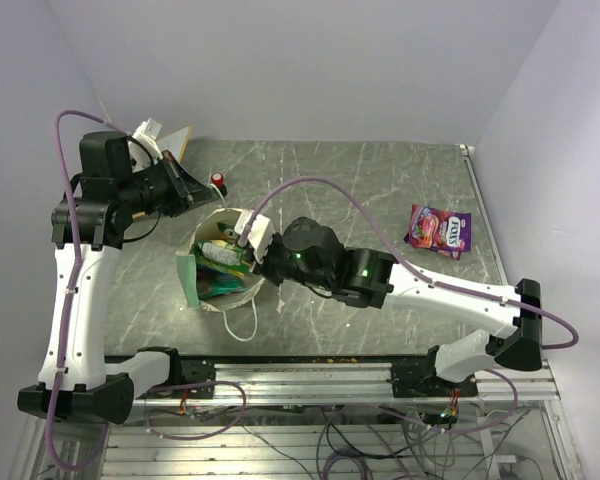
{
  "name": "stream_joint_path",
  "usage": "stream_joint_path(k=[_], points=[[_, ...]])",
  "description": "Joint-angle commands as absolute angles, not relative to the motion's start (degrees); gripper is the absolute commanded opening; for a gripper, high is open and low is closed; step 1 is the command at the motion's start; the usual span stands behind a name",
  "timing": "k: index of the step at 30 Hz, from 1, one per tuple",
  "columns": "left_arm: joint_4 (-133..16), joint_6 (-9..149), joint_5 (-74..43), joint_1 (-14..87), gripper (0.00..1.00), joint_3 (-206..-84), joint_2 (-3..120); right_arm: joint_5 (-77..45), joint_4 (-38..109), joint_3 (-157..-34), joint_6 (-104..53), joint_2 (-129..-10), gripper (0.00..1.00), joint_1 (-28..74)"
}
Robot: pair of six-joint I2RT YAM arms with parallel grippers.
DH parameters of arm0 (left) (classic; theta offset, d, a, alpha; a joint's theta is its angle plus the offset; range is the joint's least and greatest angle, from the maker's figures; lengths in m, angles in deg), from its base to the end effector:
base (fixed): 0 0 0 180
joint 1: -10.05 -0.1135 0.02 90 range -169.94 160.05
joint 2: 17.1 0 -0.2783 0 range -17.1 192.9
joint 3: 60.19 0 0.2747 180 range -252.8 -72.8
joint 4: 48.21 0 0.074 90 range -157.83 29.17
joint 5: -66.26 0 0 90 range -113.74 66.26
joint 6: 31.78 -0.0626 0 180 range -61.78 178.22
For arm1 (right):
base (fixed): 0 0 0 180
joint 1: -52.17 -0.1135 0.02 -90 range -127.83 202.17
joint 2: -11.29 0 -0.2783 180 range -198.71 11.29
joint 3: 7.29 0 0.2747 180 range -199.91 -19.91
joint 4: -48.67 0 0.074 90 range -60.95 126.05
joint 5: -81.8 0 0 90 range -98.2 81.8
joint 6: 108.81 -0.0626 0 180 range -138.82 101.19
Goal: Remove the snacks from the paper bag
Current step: Take out the snack from the paper bag, then place the snack at the center of the board.
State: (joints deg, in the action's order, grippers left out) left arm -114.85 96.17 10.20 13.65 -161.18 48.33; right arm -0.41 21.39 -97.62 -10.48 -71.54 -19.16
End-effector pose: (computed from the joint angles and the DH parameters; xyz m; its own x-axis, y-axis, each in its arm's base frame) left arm 0.2329 -0.0497 0.4613 -0.7318 -0.4652 -0.4981 0.1006 0.6492 -0.7540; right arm 0.1315 0.3626 0.3794 0.0229 -0.3807 -0.9244 -0.9040 0.3869 -0.1817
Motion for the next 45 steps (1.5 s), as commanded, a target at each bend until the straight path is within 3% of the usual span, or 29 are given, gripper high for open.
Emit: stream_joint_path(k=[1,12,20,23,29,36,40,45], points=[[-112.9,98.0,11.0,14.1,0.07,-159.6,46.3,-1.1,25.0,-102.9,-10.2,-69.0,0.0,-19.2],[-116.3,94.6,10.9,14.1,0.07,-161.5,46.9,9.5,26.6,-102.2,-3.0,-56.1,0.0,-19.1],[-115.5,94.8,11.5,14.1,0.07,-161.9,47.7,45.8,24.6,-96.9,0.7,-50.4,0.0,-19.0],[-116.1,94.3,11.8,14.1,0.07,-161.9,47.6,54.0,24.4,-92.5,0.7,-49.7,0.0,-16.4],[-115.6,93.9,13.4,14.1,0.07,-160.7,47.6,43.9,13.8,-88.0,-8.3,-49.8,0.0,1.3],[-115.2,93.5,15.2,14.1,0.07,-161.1,48.2,36.3,24.8,-73.6,5.9,-49.0,0.0,19.1],[-114.8,93.3,15.9,14.5,0.07,-160.5,48.1,33.7,27.7,-71.8,8.3,-51.3,0.0,31.3],[-114.8,92.9,15.7,16.2,0.07,-160.0,48.1,33.2,31.3,-72.5,10.4,-56.5,0.0,39.7]])
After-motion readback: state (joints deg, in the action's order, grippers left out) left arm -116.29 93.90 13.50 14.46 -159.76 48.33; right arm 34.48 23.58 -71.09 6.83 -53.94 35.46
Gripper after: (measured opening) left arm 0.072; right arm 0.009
